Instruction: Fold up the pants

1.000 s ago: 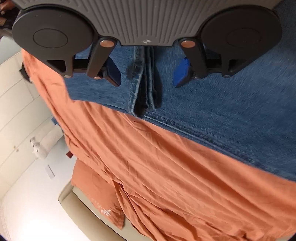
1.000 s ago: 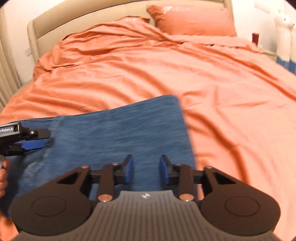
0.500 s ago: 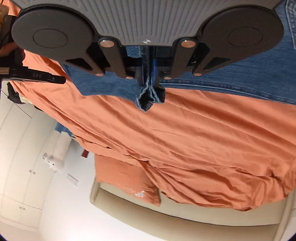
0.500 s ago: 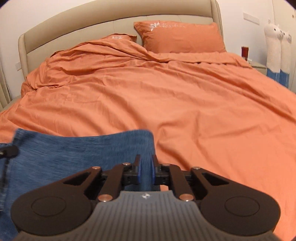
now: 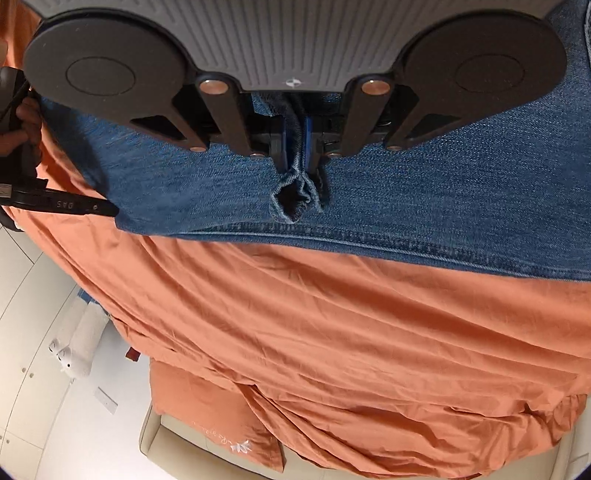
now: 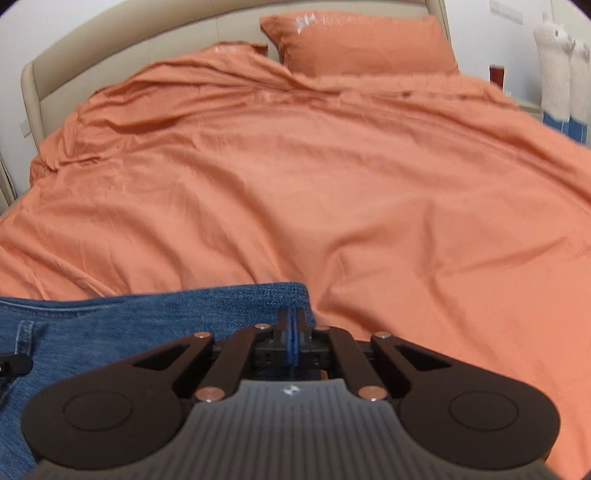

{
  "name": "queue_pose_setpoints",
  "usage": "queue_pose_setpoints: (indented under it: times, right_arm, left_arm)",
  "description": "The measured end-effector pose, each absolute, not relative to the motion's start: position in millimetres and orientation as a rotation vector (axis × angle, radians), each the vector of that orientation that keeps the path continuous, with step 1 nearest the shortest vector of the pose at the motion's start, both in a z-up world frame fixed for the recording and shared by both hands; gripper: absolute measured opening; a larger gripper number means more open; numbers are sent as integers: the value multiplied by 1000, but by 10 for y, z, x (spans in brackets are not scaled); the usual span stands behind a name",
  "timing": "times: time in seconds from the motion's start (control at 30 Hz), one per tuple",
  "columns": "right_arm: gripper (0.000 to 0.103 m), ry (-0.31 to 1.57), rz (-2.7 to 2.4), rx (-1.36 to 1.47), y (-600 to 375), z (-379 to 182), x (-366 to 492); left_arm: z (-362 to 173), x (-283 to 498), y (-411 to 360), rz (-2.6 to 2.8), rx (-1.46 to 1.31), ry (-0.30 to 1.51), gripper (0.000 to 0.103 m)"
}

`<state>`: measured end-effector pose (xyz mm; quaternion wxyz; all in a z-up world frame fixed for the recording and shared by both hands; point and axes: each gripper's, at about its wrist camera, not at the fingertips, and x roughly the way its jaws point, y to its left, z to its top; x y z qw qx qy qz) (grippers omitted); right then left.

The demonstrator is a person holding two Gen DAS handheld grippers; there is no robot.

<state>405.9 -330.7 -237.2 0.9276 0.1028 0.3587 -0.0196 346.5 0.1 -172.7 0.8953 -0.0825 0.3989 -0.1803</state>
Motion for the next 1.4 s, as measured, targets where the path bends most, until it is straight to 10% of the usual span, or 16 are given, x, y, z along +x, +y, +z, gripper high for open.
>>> queue_pose_setpoints:
  times: [0.53, 1.07, 1.4]
  right_arm:
    - [0, 873, -34, 150, -3223, -1996, 3301]
    - [0, 980, -2, 97, -3012, -2284, 2721]
    - [2, 783, 193, 38, -2544, -1898, 2641]
  left_arm:
    - [-1244, 2927, -9, -376, -111, 883, 43]
    - [-1602, 2843, -31, -329, -121, 1041, 46]
    - [-864, 2706, 656, -166, -156, 967, 54]
